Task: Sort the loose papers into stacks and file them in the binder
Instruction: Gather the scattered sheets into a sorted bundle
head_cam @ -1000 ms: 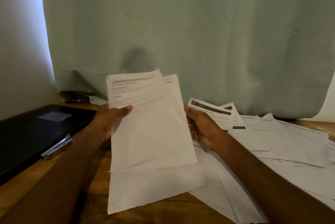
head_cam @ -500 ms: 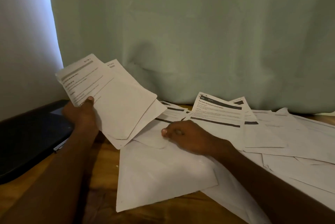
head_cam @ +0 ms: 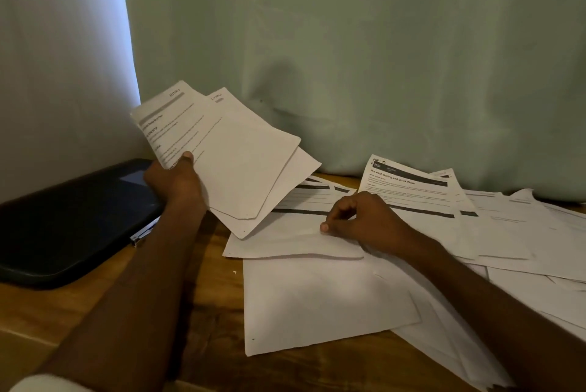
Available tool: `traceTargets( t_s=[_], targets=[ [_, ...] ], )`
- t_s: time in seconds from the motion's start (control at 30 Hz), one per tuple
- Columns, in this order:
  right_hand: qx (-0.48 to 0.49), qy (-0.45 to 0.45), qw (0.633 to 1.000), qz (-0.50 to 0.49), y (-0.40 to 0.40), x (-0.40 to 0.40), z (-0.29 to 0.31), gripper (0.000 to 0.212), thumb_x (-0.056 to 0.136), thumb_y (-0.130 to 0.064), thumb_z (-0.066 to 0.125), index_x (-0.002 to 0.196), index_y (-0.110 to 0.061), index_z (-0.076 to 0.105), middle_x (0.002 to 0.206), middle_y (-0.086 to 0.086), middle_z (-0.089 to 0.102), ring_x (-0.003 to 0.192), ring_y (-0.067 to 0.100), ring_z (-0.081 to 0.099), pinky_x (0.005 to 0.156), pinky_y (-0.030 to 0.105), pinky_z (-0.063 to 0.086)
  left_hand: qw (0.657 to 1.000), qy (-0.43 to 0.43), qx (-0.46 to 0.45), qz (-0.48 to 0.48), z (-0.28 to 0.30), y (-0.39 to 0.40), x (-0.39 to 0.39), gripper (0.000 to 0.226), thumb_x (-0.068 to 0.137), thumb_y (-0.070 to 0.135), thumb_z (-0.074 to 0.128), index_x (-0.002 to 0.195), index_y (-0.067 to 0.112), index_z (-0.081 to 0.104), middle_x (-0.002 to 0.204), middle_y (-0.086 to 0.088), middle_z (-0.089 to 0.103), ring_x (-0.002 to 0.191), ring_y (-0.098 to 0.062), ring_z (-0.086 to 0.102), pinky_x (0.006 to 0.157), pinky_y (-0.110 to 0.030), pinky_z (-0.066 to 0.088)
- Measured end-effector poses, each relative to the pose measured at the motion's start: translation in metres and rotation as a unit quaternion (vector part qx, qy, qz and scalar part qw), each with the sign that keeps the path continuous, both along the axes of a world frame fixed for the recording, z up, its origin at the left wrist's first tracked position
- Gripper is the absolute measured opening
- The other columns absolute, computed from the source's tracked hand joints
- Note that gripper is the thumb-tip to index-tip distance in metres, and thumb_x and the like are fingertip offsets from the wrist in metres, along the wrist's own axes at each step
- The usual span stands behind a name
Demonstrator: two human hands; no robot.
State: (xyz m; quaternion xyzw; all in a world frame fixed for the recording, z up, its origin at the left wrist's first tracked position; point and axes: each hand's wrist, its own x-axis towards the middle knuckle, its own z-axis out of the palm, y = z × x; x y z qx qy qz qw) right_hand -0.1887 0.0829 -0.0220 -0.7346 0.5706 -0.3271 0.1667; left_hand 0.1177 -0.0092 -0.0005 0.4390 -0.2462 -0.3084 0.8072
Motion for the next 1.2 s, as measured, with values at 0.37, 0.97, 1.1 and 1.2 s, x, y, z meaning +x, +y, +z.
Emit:
traceTargets(
  t_s=[0.37, 0.97, 1.1, 1.2],
  targets=[
    [0.029, 0.213, 0.969, -0.124, 0.003, 0.03, -0.013, 0.078, 0.085, -0.078, 0.056, 0.145, -0.028, 0.049, 0.139, 0.007, 0.059, 0.126, 0.029, 0.053, 0.1, 0.041, 0.048, 0.999, -0.004, -0.006, -0.043, -0.001, -0.002, -0.008, 0.037, 0.091, 0.011, 0.075, 0.127, 0.01, 0.065, 0.117, -0.001, 0.07, 0.106, -0.015, 0.068, 0.092, -0.03, 0.058],
    [0.094, 0.316, 0.917, -0.225, 0.025, 0.02, 0.009, 0.071, 0.083, -0.09, 0.033, 0.096, -0.024, 0.054, 0.13, 0.01, 0.061, 0.127, 0.035, 0.05, 0.108, 0.056, 0.031, 0.993, 0.052, -0.064, -0.082, 0.002, 0.004, -0.019, 0.043, 0.092, 0.004, 0.072, 0.133, 0.007, 0.061, 0.122, -0.004, 0.07, 0.109, -0.013, 0.069, 0.095, -0.026, 0.057],
    [0.19, 0.3, 0.919, -0.172, 0.022, 0.025, 0.005, 0.113, 0.068, -0.103, 0.024, 0.146, -0.024, 0.047, 0.168, 0.007, 0.019, 0.154, 0.037, 0.014, 0.117, 0.068, 0.009, 0.993, 0.055, -0.066, -0.086, 0.002, 0.003, -0.019, 0.043, 0.093, 0.004, 0.071, 0.135, 0.007, 0.059, 0.122, -0.003, 0.069, 0.106, -0.012, 0.068, 0.079, -0.017, 0.058],
    [0.153, 0.313, 0.929, -0.124, 0.018, 0.021, 0.005, 0.111, 0.067, -0.103, 0.03, 0.153, -0.033, 0.038, 0.169, 0.0, 0.011, 0.156, 0.03, 0.004, 0.118, 0.068, 0.009, 0.993, 0.054, -0.062, -0.08, 0.002, 0.0, -0.015, 0.043, 0.092, 0.006, 0.073, 0.133, 0.008, 0.061, 0.12, -0.001, 0.069, 0.106, -0.011, 0.068, 0.087, -0.022, 0.059]
  ],
)
